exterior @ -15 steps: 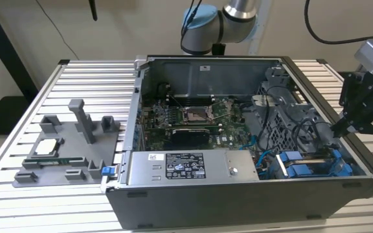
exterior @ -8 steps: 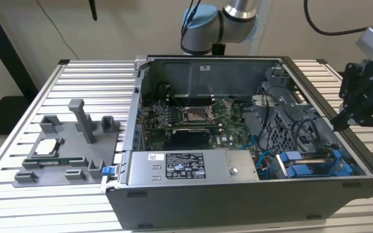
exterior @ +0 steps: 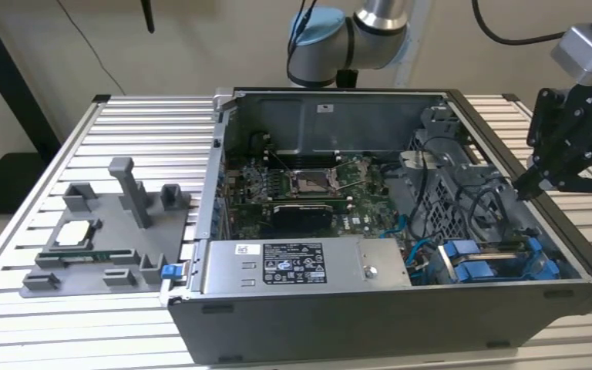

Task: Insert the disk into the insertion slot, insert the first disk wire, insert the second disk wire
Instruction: 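Insert the second disk wire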

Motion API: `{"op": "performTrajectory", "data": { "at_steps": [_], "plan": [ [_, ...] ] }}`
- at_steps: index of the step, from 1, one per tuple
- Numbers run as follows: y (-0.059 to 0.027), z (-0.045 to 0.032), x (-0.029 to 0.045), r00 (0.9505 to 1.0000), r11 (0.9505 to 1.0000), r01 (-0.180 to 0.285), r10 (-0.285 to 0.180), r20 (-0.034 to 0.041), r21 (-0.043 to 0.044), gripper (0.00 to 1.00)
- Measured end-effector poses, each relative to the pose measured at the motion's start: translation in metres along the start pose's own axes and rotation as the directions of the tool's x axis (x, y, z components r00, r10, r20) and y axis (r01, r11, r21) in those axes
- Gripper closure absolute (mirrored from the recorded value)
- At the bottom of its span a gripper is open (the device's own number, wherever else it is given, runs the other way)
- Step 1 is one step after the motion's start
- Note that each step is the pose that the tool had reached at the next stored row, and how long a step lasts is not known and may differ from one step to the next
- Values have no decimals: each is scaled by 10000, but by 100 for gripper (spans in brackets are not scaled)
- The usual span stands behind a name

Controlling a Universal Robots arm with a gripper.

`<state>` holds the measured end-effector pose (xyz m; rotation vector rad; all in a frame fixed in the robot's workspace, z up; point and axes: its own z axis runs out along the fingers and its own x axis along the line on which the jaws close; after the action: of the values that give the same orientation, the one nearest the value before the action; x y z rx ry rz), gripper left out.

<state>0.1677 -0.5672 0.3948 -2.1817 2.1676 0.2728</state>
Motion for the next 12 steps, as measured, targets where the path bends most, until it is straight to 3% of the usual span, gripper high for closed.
{"op": "performTrajectory", "data": {
  "at_steps": [4, 12],
  "plan": [
    [116, -37, -6, 10000, 10000, 5, -5, 63, 0, 100],
    [391, -34, -8, 10000, 10000, 6, -6, 69, -1, 100]
  ]
}}
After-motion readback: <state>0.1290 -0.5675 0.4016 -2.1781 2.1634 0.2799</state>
